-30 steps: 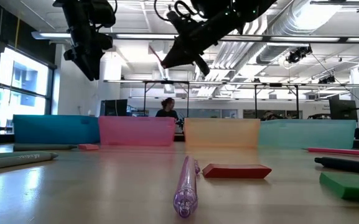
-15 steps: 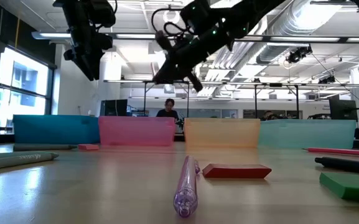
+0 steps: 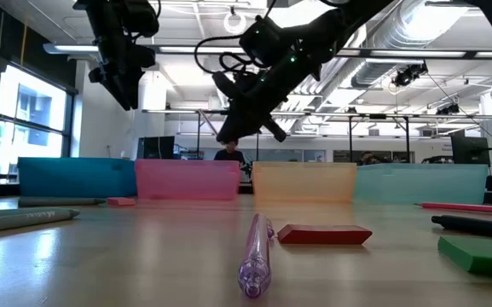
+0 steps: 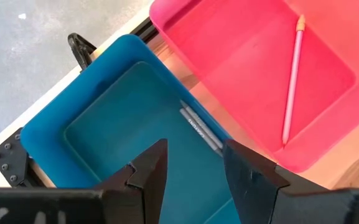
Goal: Sort crayons/erasers/pens/pencils in bins
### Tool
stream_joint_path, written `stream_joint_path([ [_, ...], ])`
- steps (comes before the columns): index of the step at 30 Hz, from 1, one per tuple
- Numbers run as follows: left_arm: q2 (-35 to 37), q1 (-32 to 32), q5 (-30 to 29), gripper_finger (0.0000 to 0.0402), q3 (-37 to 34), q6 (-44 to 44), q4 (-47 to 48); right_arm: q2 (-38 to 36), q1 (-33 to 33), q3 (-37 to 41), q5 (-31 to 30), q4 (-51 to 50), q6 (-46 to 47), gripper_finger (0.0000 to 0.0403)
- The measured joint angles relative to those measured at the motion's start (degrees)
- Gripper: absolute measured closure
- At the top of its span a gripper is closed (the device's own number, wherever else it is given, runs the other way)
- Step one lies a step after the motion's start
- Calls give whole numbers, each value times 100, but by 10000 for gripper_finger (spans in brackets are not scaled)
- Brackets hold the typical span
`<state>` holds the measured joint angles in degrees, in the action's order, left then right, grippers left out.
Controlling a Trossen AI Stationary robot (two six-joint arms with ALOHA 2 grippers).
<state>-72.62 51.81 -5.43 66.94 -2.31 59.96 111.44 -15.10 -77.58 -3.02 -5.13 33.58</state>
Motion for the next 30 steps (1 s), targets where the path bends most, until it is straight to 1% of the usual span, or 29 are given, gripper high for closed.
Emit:
stream_joint_path([
  [6, 0, 2, 4, 259, 0, 0, 0, 44, 16, 0, 54, -79, -7, 400],
  [14, -1, 0, 0, 259, 0, 0, 1, 44, 16, 0, 66, -484, 86, 400],
  [18, -2, 2, -2, 259, 0, 0, 0, 44, 16, 0, 269, -500, 103, 400],
  [27, -2, 0, -13, 259, 0, 0, -2, 44, 44, 0, 287, -528, 92, 400],
  [30, -1, 2, -15, 259, 0, 0, 0, 44, 44, 0, 281, -506, 90, 386],
])
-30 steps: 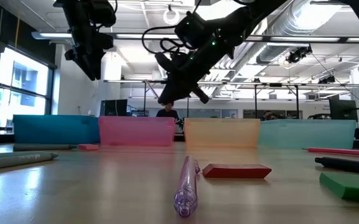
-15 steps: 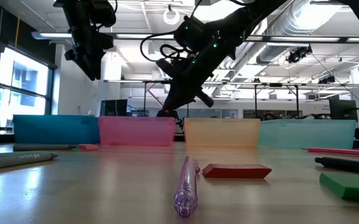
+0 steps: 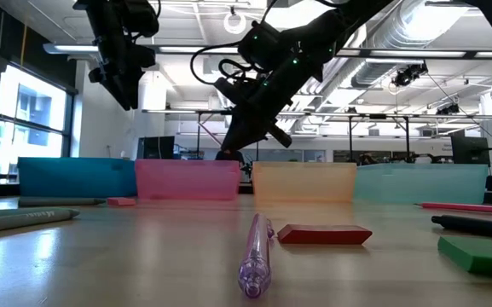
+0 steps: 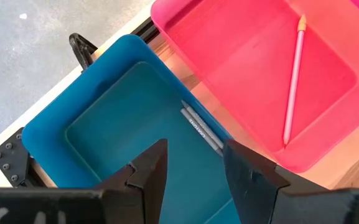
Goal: Sort crayons/erasers/pens/pencils in bins
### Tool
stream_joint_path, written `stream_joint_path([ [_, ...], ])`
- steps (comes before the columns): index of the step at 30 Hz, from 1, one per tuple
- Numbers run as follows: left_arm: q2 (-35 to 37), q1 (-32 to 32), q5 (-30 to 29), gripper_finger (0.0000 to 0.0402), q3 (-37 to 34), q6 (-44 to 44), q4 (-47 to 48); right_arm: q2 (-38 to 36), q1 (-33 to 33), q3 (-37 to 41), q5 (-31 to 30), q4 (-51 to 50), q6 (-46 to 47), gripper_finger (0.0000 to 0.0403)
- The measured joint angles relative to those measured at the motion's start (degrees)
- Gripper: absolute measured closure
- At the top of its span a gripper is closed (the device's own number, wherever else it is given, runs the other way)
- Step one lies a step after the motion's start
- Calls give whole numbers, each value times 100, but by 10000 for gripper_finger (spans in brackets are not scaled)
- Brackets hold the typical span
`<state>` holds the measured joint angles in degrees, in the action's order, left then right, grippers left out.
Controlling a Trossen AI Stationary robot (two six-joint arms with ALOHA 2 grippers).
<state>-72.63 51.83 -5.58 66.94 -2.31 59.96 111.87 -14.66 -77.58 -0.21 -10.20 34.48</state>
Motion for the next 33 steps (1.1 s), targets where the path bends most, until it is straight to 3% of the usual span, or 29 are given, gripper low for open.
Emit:
stream_joint_path([
  [8, -1, 0, 0, 259, 0, 0, 0, 0, -2, 0, -46, -40, -115, 302],
  [12, -1, 0, 2, 259, 0, 0, 0, -2, -47, 0, 128, -87, -227, 278],
  [23, -1, -1, 2, 259, 0, -25, 17, -737, -341, 0, 335, -775, -936, 274],
  [33, -1, -1, 73, 220, 0, -67, 24, -1856, -620, 0, -111, -1745, -1769, 274],
])
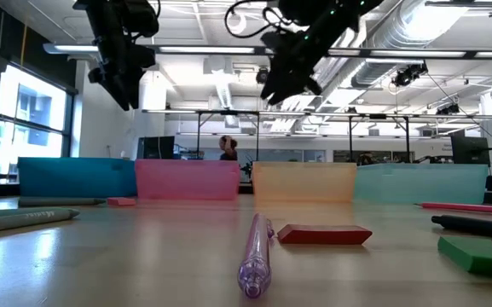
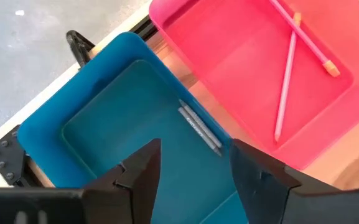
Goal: Sort crayons/erasers/pens/pencils in bins
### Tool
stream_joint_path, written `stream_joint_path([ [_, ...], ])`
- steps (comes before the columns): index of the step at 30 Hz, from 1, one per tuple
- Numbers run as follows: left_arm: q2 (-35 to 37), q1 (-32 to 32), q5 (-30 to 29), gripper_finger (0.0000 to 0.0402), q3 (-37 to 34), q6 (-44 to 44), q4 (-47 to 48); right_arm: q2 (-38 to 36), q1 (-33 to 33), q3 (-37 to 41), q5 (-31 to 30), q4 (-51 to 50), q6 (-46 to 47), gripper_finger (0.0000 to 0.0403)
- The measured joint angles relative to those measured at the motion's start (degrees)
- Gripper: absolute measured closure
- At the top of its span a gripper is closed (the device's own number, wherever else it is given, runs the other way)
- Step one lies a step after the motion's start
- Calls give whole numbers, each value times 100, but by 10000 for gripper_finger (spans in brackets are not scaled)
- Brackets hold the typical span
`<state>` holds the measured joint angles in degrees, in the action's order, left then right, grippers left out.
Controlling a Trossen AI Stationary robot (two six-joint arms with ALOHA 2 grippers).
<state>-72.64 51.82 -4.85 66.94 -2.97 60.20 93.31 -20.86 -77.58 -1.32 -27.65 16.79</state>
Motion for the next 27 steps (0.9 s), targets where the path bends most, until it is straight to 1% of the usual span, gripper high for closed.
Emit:
stream_joint_path([
  [2, 0, -8, 161, 212, 0, -1, 14, -181, -43, 0, -9, -210, -129, 274],
  [6, 0, -47, 834, 209, 0, -132, 94, -506, -132, 0, -7, -607, -355, 274],
  [8, 0, -136, 1039, 210, 0, -293, 117, -662, -186, 0, -11, -768, -453, 274],
  [12, 0, -435, 1031, 211, 0, -697, 290, -958, -317, 0, -8, -1081, -658, 274],
  [15, 2, -773, 986, 211, -66, -1009, 387, -1164, -435, 0, -15, -1342, -800, 274],
  [22, 0, -1826, 976, 211, -485, -1959, 509, -1628, -796, 0, -11, -2074, -827, 274],
  [27, 0, -2647, 878, 213, -674, -2694, 504, -1967, -1054, 0, 4, -2258, -894, 274],
])
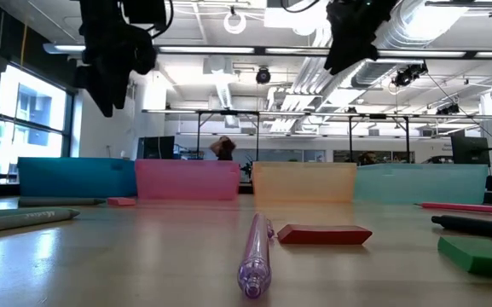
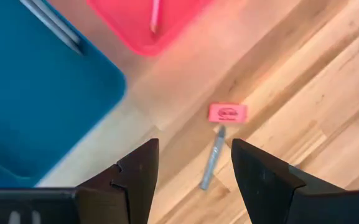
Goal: Sort crayons/erasers/pens/pencils in bins
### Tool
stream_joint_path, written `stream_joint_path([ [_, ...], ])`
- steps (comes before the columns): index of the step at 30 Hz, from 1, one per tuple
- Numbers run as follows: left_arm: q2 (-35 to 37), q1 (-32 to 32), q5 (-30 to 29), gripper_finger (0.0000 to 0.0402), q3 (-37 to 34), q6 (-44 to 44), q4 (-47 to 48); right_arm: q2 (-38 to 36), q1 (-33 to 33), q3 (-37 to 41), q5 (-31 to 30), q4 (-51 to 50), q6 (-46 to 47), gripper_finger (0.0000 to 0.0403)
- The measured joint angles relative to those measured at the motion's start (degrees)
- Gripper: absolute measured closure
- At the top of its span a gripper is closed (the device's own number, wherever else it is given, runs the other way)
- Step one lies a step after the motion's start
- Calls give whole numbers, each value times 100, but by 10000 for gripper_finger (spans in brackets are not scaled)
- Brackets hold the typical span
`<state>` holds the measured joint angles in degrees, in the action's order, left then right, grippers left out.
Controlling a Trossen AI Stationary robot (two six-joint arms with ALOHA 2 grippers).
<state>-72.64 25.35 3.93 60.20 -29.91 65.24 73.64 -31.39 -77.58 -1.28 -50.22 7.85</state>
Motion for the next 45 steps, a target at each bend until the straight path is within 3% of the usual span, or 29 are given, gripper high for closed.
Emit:
stream_joint_path([
  [12, 0, -1545, -202, 213, -707, -1753, -388, -292, -553, 0, 22, -399, -296, 274],
  [20, 0, -2215, -199, 213, -1324, -2667, -1215, -279, -586, 0, 22, -400, -382, 274],
  [29, 0, -2335, -327, 213, -2163, -3250, -2183, -279, -586, 0, 22, -397, -382, 274],
  [37, -6, -2355, -326, 213, -2421, -3298, -2367, -279, -586, 2, 22, -395, -379, 274],
  [45, -487, -2396, -285, 213, -2426, -3182, -2748, -277, -586, 1, -308, -393, -331, 274],
])
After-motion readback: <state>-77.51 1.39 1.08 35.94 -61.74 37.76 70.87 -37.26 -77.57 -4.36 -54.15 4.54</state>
